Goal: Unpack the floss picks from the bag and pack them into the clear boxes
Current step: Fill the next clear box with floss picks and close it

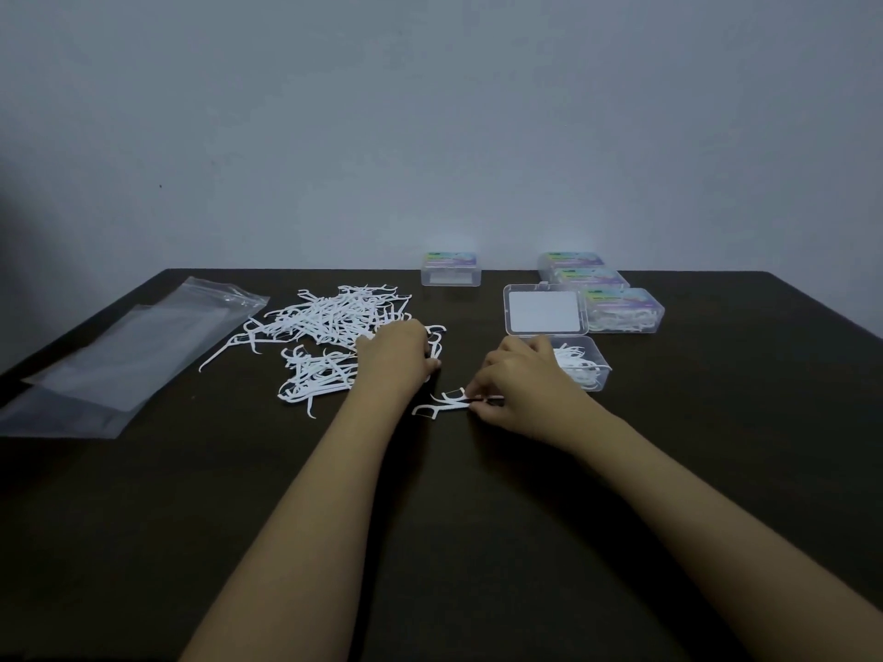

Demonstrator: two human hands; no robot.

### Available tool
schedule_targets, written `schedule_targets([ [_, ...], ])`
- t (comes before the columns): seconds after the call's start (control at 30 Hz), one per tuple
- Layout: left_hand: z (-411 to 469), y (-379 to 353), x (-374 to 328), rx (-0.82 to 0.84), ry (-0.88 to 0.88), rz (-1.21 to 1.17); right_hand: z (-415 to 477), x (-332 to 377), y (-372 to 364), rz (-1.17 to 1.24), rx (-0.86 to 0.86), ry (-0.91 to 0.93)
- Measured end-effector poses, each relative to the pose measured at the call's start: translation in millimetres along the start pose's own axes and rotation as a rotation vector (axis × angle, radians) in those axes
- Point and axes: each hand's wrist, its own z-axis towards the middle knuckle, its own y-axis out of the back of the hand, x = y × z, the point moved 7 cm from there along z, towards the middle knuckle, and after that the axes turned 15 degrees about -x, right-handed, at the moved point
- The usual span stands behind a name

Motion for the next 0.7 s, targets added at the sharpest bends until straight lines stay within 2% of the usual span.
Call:
schedule_targets([
  [0.2,-2.4,2.7,-15.1,-0.066,-0.06,0.018,-5.0,-3.1,7.9,-0.043,0.022,-0.006],
  [0.7,-10.4,1.0,-32.4,0.033,-0.123,0.022,-14.1,-0.8,11.9,-0.102,0.118,0.006],
])
